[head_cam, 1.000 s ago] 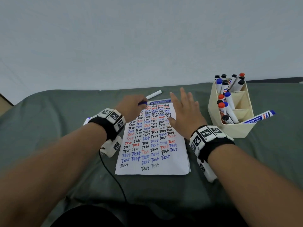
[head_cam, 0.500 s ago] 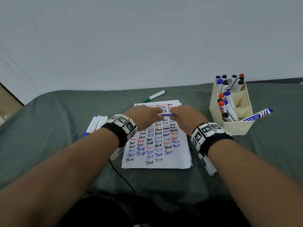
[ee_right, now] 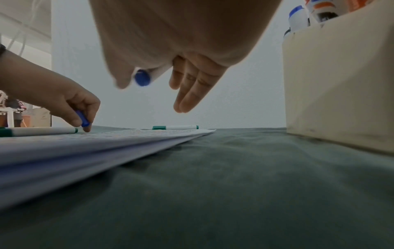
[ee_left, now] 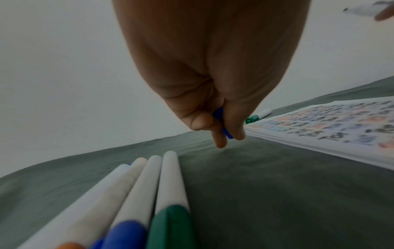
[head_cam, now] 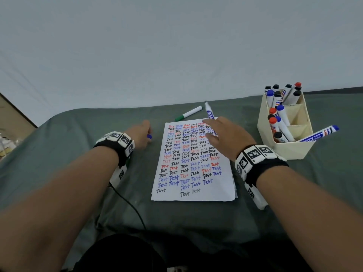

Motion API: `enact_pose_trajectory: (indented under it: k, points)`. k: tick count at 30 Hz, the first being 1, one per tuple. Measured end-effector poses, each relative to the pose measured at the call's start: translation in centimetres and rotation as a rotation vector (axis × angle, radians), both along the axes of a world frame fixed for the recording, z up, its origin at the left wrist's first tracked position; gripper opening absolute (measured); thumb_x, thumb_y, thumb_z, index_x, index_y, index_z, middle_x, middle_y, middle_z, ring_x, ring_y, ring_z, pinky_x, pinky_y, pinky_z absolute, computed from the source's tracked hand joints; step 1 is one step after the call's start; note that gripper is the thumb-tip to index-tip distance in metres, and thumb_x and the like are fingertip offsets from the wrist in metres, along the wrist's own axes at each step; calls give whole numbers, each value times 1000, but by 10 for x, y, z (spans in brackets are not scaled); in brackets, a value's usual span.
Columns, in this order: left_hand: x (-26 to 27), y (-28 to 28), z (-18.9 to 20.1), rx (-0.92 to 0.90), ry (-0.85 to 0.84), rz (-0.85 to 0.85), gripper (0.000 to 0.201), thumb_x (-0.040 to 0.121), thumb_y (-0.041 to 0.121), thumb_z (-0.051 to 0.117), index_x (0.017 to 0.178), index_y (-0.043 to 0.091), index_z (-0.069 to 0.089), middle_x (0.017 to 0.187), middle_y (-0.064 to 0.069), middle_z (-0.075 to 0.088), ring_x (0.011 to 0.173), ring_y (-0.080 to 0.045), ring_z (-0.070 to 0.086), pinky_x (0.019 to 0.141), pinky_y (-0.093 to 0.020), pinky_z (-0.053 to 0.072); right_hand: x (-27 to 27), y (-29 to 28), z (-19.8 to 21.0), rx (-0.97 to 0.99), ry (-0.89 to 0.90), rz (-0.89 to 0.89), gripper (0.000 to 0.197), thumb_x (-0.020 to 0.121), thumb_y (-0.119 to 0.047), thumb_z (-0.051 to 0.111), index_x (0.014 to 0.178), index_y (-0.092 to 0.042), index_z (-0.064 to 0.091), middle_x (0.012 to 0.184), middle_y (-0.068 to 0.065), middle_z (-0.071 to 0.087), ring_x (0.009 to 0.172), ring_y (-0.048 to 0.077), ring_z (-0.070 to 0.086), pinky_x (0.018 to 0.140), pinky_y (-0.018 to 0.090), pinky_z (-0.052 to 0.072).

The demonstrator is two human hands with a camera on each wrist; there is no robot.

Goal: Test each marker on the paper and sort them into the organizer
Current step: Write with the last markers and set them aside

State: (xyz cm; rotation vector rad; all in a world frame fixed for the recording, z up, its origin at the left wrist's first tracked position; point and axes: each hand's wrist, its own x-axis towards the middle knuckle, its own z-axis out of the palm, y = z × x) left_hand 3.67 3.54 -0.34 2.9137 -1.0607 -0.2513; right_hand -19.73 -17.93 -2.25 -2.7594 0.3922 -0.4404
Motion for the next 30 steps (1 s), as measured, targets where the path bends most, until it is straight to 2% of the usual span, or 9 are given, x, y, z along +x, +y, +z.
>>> enact_pose_trajectory:
  k: [4, 6, 9, 12, 15, 20, 24, 27, 30]
  points:
    - [11, -5, 6, 86, -57, -74, 23, 91, 15, 72, 114, 11, 71, 118, -7, 70, 110, -25, 62, 79, -22, 38, -3, 0, 1, 85, 15, 33, 94, 79, -54, 79, 151, -35, 23, 147, -3, 48, 103, 19, 61, 86, 39, 53]
    - [11, -10, 6, 82, -67, -84, 28, 91, 12, 70, 119, 13, 71, 118, -6, 70, 110, -23, 63, 81, -22, 39, -2, -1, 0, 78, -17, 20, 77, 84, -41, 77, 144, -34, 30, 137, -4, 56, 92, 14, 57, 79, 34, 49]
    - [11, -14, 0, 75, -44, -74, 39, 90, 13, 71, 129, 17, 65, 119, -4, 69, 112, -22, 62, 89, -25, 42, 0, -2, -2, 81, -50, -4, 44, 94, -17, 62, 127, -32, 37, 100, -4, 67, 70, 14, 60, 64, 33, 50]
    - [11, -15, -7, 55, -12, -50, 46, 88, 14, 74, 132, 17, 61, 121, -5, 68, 113, -23, 61, 94, -29, 45, 0, -2, -3, 53, -23, -18, 39, 95, -4, 51, 122, -29, 38, 70, -7, 56, 56, 14, 56, 51, 33, 48]
    - [11, -11, -8, 8, -11, -22, 51, 87, 24, 77, 134, 19, 58, 126, -5, 66, 115, -22, 59, 95, -31, 44, -1, -1, -2, 55, -48, -25, 27, 100, -9, 45, 122, -24, 41, 66, -5, 55, 53, 16, 55, 49, 35, 48]
    - [-24, -15, -4, 68, -245, -227, 73, 82, 72, 61, 140, 28, 53, 139, -1, 58, 125, -23, 54, 104, -46, 46, -2, -1, -1, 62, -89, -14, 15, 104, -18, 43, 119, -21, 46, 64, -4, 54, 52, 17, 52, 46, 31, 38]
    - [-78, -14, -15, 299, -10, -348, 117, 54, 105, 33, 154, 47, 9, 168, 7, 0, 154, -28, 3, 120, -62, 15, -2, -1, -1, 61, -85, -17, 13, 105, -21, 45, 118, -20, 45, 69, -2, 58, 55, 18, 55, 47, 28, 37]
    - [-108, -14, -29, 369, 137, -361, 127, 40, 112, 28, 145, 59, -18, 163, 11, -27, 150, -28, -26, 117, -67, -5, -3, -1, -1, 70, -85, -30, 12, 104, -21, 47, 116, -21, 45, 67, -5, 57, 56, 17, 57, 47, 28, 38]
    - [-119, -14, -38, 430, 227, -329, 126, 41, 111, 33, 137, 62, -32, 156, 14, -41, 145, -27, -37, 113, -69, -13, -2, -1, 0, 95, -80, -42, 11, 105, -31, 49, 113, -24, 44, 70, -7, 58, 57, 13, 55, 48, 26, 35]
